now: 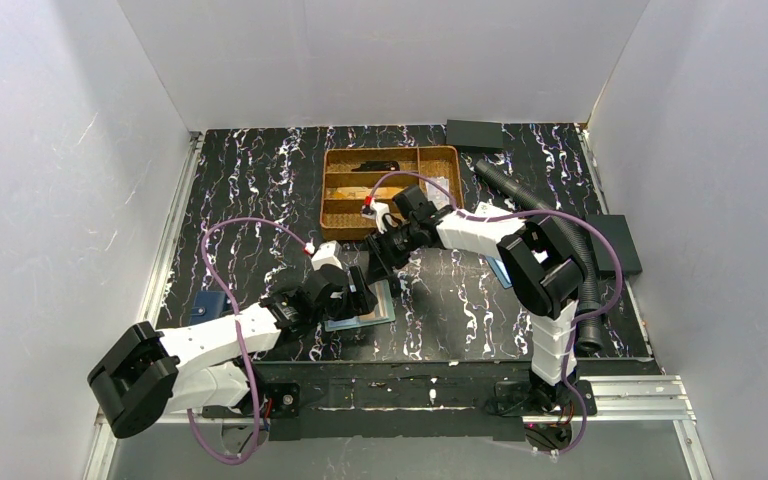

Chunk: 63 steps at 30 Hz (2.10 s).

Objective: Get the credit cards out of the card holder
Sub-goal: Remove the credit card from the card holder.

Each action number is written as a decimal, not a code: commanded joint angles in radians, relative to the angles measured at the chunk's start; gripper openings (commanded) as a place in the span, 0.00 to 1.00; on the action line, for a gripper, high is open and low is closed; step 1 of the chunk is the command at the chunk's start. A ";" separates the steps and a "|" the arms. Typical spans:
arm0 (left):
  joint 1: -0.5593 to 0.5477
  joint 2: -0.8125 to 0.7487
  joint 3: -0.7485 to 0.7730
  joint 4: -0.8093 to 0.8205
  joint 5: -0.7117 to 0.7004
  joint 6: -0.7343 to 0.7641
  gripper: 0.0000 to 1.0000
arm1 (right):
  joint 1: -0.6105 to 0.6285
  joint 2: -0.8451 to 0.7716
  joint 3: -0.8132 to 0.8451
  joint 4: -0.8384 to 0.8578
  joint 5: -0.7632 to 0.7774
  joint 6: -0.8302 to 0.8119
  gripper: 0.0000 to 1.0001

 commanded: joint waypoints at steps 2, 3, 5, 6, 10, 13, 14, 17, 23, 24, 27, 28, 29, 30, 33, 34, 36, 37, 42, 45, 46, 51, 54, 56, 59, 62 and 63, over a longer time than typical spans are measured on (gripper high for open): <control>0.006 0.000 -0.010 0.002 -0.013 -0.011 0.66 | 0.009 0.015 0.021 0.004 -0.023 0.009 0.56; 0.006 0.001 -0.011 0.001 -0.013 -0.013 0.66 | 0.010 0.017 0.021 0.002 -0.026 0.008 0.56; 0.006 0.004 -0.013 0.000 -0.013 -0.016 0.66 | 0.013 0.018 0.021 0.001 -0.029 0.008 0.55; 0.006 0.005 -0.014 0.000 -0.013 -0.017 0.66 | 0.013 0.018 0.021 0.001 -0.029 0.007 0.55; 0.008 0.010 -0.015 0.000 -0.009 -0.017 0.67 | 0.016 0.018 0.023 -0.002 -0.038 0.005 0.54; 0.009 0.017 -0.015 0.001 -0.007 -0.017 0.67 | 0.018 0.010 0.022 -0.002 -0.045 0.003 0.53; 0.010 0.018 -0.015 0.002 -0.007 -0.017 0.67 | 0.018 0.006 0.022 -0.001 -0.045 0.003 0.53; 0.011 0.023 -0.015 0.002 -0.004 -0.017 0.67 | 0.017 -0.006 0.021 0.000 -0.050 0.001 0.52; 0.015 0.028 -0.015 0.002 0.000 -0.016 0.67 | 0.018 -0.021 0.017 0.004 -0.068 0.005 0.51; 0.015 0.029 -0.015 0.003 0.000 -0.015 0.68 | 0.017 -0.024 0.016 0.005 -0.073 0.008 0.51; 0.018 0.033 -0.015 0.004 0.006 -0.014 0.69 | 0.018 -0.033 0.011 0.014 -0.086 0.017 0.51; 0.020 0.037 -0.013 0.004 0.008 -0.013 0.70 | 0.018 -0.035 0.010 0.017 -0.091 0.020 0.51; 0.020 0.040 -0.012 0.004 0.012 -0.011 0.70 | 0.018 -0.036 0.008 0.019 -0.096 0.023 0.51; 0.022 0.045 -0.012 0.005 0.014 -0.009 0.70 | 0.017 -0.036 0.007 0.023 -0.101 0.028 0.51; 0.026 0.053 -0.004 0.005 0.024 -0.001 0.71 | 0.017 -0.034 0.001 0.037 -0.130 0.048 0.51; 0.026 0.055 -0.002 0.005 0.026 0.002 0.71 | 0.018 -0.034 -0.003 0.048 -0.141 0.060 0.51; 0.028 0.061 0.005 0.003 0.027 0.010 0.71 | 0.018 -0.033 -0.010 0.068 -0.167 0.082 0.51; 0.029 0.065 0.009 0.001 0.025 0.012 0.71 | 0.018 -0.034 -0.013 0.080 -0.179 0.094 0.51; 0.030 0.086 0.026 -0.010 0.026 0.020 0.71 | 0.018 -0.029 -0.035 0.136 -0.225 0.154 0.51; 0.030 0.096 0.035 -0.023 0.023 0.023 0.71 | 0.017 -0.023 -0.042 0.158 -0.243 0.177 0.51; 0.031 0.096 0.037 -0.030 0.018 0.023 0.71 | 0.018 -0.020 -0.045 0.167 -0.251 0.186 0.51; 0.030 0.091 0.051 -0.069 0.001 0.025 0.64 | 0.018 -0.012 -0.058 0.199 -0.288 0.222 0.51; 0.031 0.082 0.056 -0.091 -0.003 0.031 0.58 | 0.018 -0.012 -0.070 0.262 -0.317 0.255 0.52; 0.031 0.076 0.057 -0.104 -0.008 0.032 0.56 | 0.018 -0.010 -0.083 0.306 -0.347 0.290 0.53; 0.030 0.061 0.049 -0.118 -0.018 0.029 0.52 | 0.018 -0.004 -0.114 0.416 -0.397 0.376 0.54; 0.032 0.042 0.036 -0.127 -0.027 0.022 0.46 | 0.018 -0.003 -0.127 0.463 -0.414 0.403 0.55; 0.033 0.034 0.031 -0.131 -0.029 0.018 0.46 | 0.017 -0.006 -0.128 0.462 -0.417 0.398 0.55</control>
